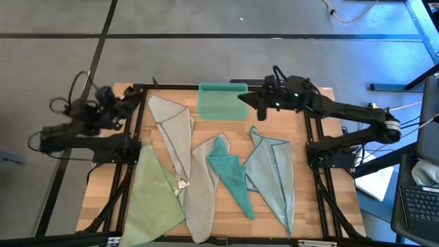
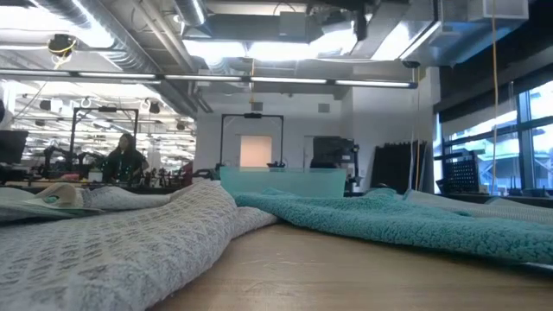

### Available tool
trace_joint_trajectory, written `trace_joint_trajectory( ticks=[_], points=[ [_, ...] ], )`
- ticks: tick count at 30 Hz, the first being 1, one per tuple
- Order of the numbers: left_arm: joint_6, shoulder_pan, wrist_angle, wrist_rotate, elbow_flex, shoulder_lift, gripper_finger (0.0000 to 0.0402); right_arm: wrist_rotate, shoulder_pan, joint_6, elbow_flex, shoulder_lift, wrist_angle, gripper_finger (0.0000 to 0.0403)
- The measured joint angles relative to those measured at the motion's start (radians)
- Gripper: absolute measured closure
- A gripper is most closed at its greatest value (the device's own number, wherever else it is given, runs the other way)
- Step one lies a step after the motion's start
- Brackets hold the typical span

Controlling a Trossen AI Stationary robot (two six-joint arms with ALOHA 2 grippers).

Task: Fold microfiber towels
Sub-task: Fold the light blue towel

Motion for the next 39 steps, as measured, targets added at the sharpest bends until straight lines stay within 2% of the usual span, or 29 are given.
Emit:
trace_joint_trajectory(
  ticks=[3,6,10,12,14,19,21,24,26,28,31,33,35,39],
  points=[
    [0.008,0.000,-0.220,0.107,0.179,0.216,0.0278,-0.053,-0.001,0.154,0.062,0.052,-0.030,0.0388],
    [0.007,0.000,-0.354,0.230,0.310,0.400,0.0278,-0.249,-0.006,0.236,0.102,0.068,-0.051,0.0388],
    [-0.074,-0.001,-0.330,0.350,0.420,0.577,0.0278,-0.583,-0.035,0.207,0.109,0.055,-0.087,0.0388],
    [-0.148,-0.005,-0.263,0.368,0.449,0.646,0.0278,-0.678,-0.043,0.221,0.110,0.043,-0.096,0.0388],
    [-0.201,-0.013,-0.213,0.367,0.455,0.700,0.0278,-0.714,-0.047,0.235,0.110,0.037,-0.131,0.0388],
    [-0.334,-0.027,-0.119,0.379,0.459,0.792,0.0278,-0.710,-0.045,0.200,0.109,0.037,-0.204,0.0388],
    [-0.360,-0.026,-0.122,0.393,0.459,0.812,0.0278,-0.668,-0.040,0.197,0.109,0.039,-0.206,0.0388],
    [-0.314,-0.026,-0.127,0.370,0.459,0.832,0.0278,-0.589,-0.031,0.216,0.109,0.041,-0.205,0.0388],
    [-0.277,-0.023,-0.162,0.335,0.460,0.846,0.0278,-0.547,-0.029,0.098,0.111,0.044,-0.229,0.0388],
    [-0.246,-0.015,-0.290,0.287,0.460,0.852,0.0278,-0.493,-0.029,0.037,0.111,0.045,-0.335,0.0388],
    [-0.203,-0.005,-0.516,0.218,0.460,0.878,0.0278,-0.350,-0.029,-0.033,0.110,0.046,-0.579,0.0388],
    [-0.179,-0.001,-0.653,0.234,0.458,0.908,0.0278,-0.303,-0.030,-0.110,0.109,0.046,-0.747,0.0385],
    [-0.167,-0.002,-0.677,0.285,0.458,0.941,0.0278,-0.294,-0.026,-0.161,0.109,0.046,-0.897,0.0372],
    [-0.133,-0.013,-0.762,0.358,0.459,1.016,0.0278,-0.296,-0.003,-0.208,0.109,0.044,-1.135,0.0320]
  ],
)
